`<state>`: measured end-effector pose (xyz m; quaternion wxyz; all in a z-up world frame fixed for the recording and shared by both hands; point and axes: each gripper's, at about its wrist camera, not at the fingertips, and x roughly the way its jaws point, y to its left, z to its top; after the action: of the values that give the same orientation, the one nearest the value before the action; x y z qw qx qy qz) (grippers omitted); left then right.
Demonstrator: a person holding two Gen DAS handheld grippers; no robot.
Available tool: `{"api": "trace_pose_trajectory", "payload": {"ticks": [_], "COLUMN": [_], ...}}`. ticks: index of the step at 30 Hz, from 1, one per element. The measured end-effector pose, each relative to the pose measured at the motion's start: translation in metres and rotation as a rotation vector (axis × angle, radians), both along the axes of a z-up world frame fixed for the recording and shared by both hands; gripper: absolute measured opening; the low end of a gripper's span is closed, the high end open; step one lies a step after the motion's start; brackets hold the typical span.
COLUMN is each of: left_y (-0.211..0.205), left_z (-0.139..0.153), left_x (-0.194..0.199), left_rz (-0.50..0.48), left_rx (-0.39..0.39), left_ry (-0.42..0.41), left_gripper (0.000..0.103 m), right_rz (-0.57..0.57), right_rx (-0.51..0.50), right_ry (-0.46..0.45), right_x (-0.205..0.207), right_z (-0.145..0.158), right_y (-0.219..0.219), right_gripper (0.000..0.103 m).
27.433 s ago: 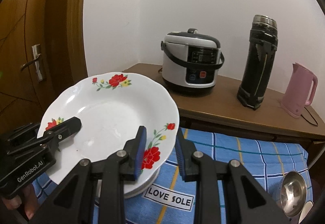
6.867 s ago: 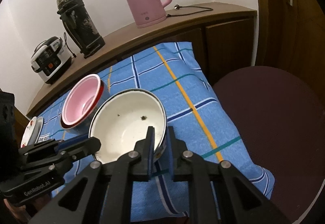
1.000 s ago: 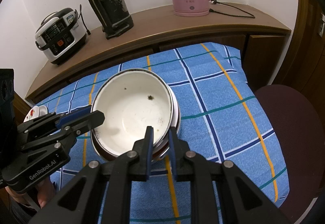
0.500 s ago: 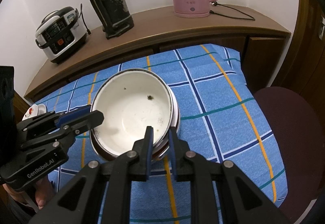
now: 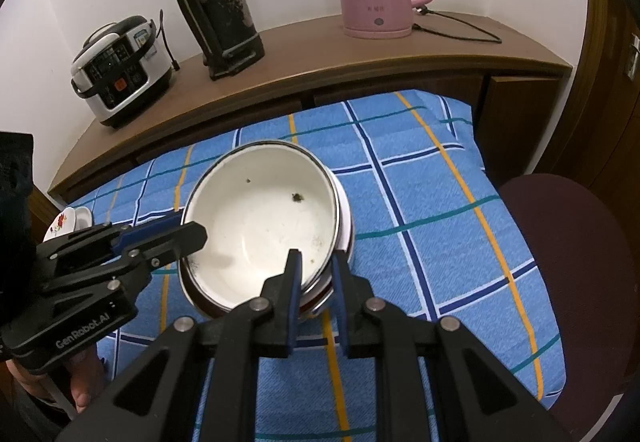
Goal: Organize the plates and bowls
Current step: 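Regrip the nested bowl stack rim with both grippers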
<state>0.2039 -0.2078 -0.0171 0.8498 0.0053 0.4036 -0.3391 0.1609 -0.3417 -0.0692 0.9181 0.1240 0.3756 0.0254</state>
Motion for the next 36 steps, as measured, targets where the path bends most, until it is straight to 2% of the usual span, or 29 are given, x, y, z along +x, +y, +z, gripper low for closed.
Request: {"api": "trace_pose_trajectory", "payload": {"ticks": [6,7,9,10,18,31,32,34,36], "left_y": [0.005,0.006,0.011,0.011,0.009,0.006,0.006,0.006,0.007], "left_z": [0.004,0.006,0.010,0.011,-0.001,-0.019,-0.019,-0.019,-0.020], "left_x": [-0.001,-0.001,-0.001,0.000,0.008,0.016,0.016,0.016,0.016], "left_rz": [-0.008,-0.005,0.001,0.004,0.026,0.057,0.058,0.057,0.054], "left_rx": [-0.036,-0.042,-0.075,-0.082,-0.055,-0.022,-0.021,-0.024,-0.025], "left_ry": [-0.008,-0.014,-0.027,-0.031,-0.005,0.063,0.064,0.068,0.073], "left_gripper": [0.023,0.028,0.037,0.041,0.041,0.042,0.042,0.042,0.042], "right_rz": [-0.010,-0.010,-0.019,-0.025,-0.058,-0.068,-0.061,-0.046,-0.037], "right_rx": [-0.008,-0.006,-0.011,-0.016,0.068,0.074,0.078,0.090,0.100], "right_ry": [-0.042,-0.054,-0.069,-0.078,-0.054,-0.012,-0.006,0.010,0.017], "right_x": [-0.008,-0.010,-0.013,-0.014,-0.004,0.015,0.016,0.019,0.022], "right_z": [0.010,0.012,0.016,0.018,0.004,-0.014,-0.016,-0.020,-0.022], "right_y": [-0.001,-0.001,-0.002,-0.003,-0.018,-0.014,-0.013,-0.011,-0.010], "right_gripper": [0.026,0.036,0.050,0.051,0.051,0.051,0.050,0.037,0.034]}}
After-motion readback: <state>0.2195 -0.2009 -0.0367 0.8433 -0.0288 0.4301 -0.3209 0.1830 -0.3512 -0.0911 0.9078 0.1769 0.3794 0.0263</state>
